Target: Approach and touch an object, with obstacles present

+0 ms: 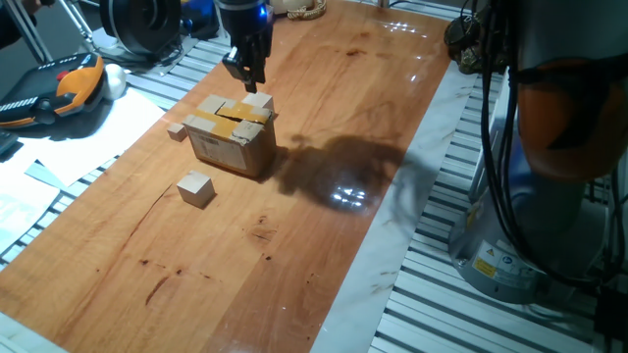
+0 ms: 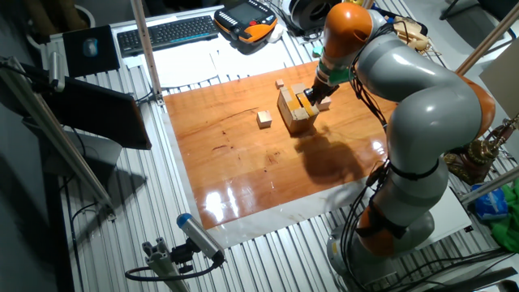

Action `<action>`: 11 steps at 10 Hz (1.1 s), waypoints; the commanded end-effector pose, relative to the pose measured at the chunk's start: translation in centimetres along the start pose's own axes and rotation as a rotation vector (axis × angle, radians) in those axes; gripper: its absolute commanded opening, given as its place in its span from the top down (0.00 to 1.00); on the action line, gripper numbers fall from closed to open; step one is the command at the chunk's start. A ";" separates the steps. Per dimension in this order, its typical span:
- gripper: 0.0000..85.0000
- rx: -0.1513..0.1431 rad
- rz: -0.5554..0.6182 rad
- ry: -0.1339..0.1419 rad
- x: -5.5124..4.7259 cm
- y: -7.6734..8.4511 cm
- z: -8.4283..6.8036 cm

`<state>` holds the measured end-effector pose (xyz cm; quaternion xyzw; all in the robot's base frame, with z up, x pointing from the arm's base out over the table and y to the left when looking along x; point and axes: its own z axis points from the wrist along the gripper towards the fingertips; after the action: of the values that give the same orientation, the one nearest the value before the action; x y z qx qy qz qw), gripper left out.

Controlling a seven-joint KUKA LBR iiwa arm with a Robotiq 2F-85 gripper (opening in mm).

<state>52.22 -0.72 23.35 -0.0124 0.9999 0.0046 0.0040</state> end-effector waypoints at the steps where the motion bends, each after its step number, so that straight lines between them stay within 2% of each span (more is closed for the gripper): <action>1: 1.00 0.002 0.003 0.000 -0.1 -0.1 0.1; 6: 1.00 0.003 -0.006 -0.003 -1.0 -1.2 0.5; 11: 1.00 0.003 0.004 -0.003 -2.3 -3.0 1.3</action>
<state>54.59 -3.73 21.98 -0.0087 0.9999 0.0026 0.0060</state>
